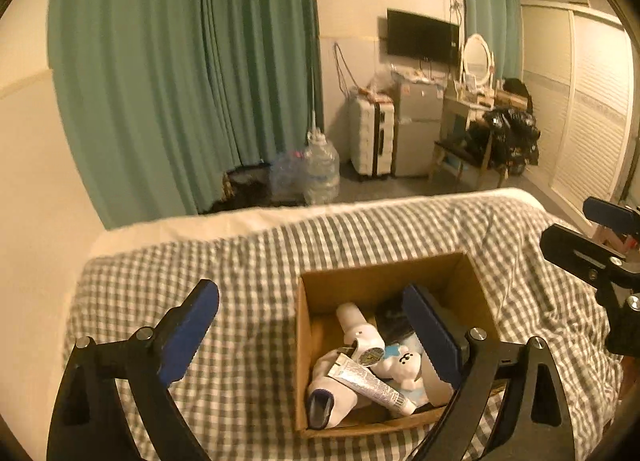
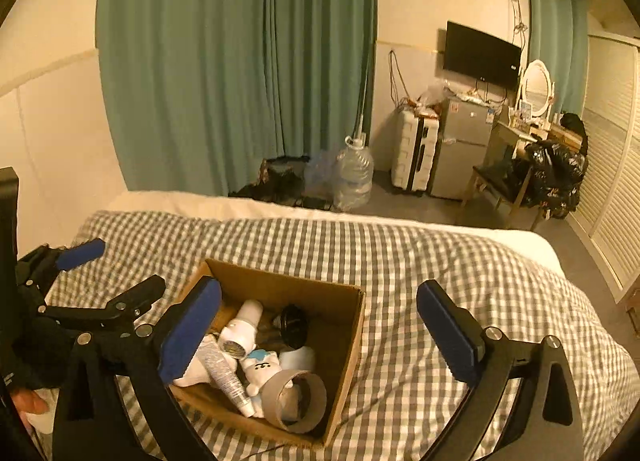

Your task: Organize objects

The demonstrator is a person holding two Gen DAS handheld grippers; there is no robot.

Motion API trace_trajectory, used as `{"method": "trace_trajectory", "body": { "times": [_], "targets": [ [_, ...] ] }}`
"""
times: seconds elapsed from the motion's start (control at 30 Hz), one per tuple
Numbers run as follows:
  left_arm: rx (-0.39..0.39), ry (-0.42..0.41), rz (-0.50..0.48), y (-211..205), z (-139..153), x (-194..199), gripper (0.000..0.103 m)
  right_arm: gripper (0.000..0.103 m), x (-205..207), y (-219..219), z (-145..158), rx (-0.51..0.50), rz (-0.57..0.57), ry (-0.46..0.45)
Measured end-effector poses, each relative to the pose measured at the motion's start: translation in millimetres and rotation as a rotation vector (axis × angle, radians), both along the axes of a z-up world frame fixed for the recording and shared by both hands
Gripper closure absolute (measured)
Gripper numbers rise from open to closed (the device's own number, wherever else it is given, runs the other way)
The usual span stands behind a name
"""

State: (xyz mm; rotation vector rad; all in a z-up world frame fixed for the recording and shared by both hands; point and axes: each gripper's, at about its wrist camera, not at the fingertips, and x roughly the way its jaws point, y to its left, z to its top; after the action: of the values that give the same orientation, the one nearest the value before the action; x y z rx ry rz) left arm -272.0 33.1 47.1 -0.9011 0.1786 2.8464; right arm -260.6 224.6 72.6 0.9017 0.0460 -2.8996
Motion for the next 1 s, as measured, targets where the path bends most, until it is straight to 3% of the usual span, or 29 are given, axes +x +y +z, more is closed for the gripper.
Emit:
{"method": "trace_trajectory", "body": {
  "times": [0.37,0.6,0.67,0.8,1.0],
  "targets": [
    [0.025,0.137,0.023,-15,77,75,0.002,0.001,84,-4,78,0.003,-0.02,0.151],
    [0.051,0.209,0.025,-24,105,122,0.0,0.001,137,-3,104,0.005,-0.018,0.209],
    [0.051,0.228,0.053,-27,106,135,0.0,0.001,151,-3,108,0.019,-0.02,0.231],
    [0.126,0.275,0.077,-39,93,162,0.0,0.001,179,1,101,0.058,-0.03,0.279],
    [0.16,0.252,0.092,-44,63,185,0.0,0.001,206,4,59,0.026,-0.045,0.285]
  ]
}}
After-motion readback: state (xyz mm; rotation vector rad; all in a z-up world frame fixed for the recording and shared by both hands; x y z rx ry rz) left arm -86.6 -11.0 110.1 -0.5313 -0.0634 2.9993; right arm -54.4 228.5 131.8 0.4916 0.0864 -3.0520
